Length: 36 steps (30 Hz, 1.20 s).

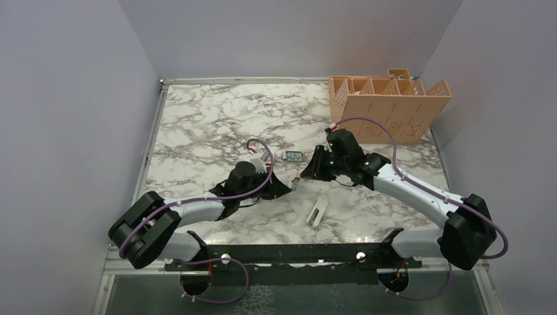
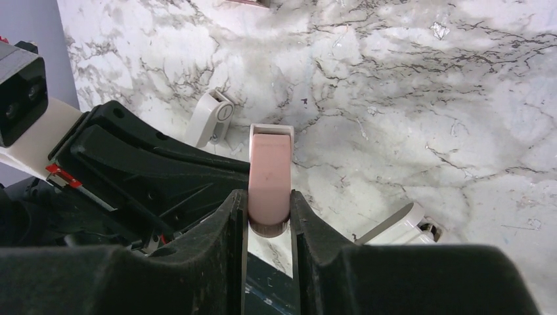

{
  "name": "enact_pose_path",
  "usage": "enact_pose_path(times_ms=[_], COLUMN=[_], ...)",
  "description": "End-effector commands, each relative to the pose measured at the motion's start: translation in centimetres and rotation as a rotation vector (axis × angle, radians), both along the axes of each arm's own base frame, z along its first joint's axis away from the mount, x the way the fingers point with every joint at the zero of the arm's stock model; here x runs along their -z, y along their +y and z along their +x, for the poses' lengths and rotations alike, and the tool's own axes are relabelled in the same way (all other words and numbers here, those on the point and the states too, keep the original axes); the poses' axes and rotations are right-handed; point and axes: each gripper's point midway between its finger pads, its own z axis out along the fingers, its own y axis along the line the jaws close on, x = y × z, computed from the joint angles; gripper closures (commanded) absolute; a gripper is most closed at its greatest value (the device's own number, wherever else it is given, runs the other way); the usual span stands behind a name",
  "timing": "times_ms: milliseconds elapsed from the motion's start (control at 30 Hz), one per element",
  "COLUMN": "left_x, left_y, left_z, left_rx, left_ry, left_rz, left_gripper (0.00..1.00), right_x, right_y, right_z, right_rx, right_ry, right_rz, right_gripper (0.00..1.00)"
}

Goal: Load the staples into the stapler

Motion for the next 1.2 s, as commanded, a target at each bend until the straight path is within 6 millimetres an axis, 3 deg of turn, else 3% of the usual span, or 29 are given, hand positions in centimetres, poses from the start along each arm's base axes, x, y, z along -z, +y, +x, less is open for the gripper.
enact_pose_path(times_ms=[0, 300, 567, 733, 900, 1167], left_x=[2.3, 1.6, 1.7, 2.1, 2.0, 1.8], left_y=[0.6, 0.1, 0.1, 0.1, -0.2, -0.4], left_z=[-1.1, -1.7, -1.4, -1.0, -0.6, -0.3], left_rx=[0.047, 0.118, 0.092, 0.053, 0.038, 0.037], left_ry=[0.04, 0.003, 0.02, 0.056, 0.073, 0.068], left_rz=[0.075, 0.065, 0.065, 0.067, 0.057, 0.054], left_gripper=[1.0, 1.0, 1.0, 1.0, 1.0, 1.0], right_x=[-0.3, 1.5, 2.8, 3.3, 3.9, 6.0], right_y=[-1.3, -1.3, 1.0, 2.0, 2.4, 2.9], right_z=[2.2, 3.2, 0.9, -0.5, -0.7, -0.5], right_rx=[0.02, -0.032, -0.153, -0.203, -0.192, -0.182], right_ry=[-0.082, -0.076, 0.017, 0.066, 0.089, 0.146], right_rz=[-0.076, -0.121, 0.01, 0.086, 0.116, 0.108], right_gripper=[0.73, 0.65, 0.6, 0.48, 0.34, 0.33])
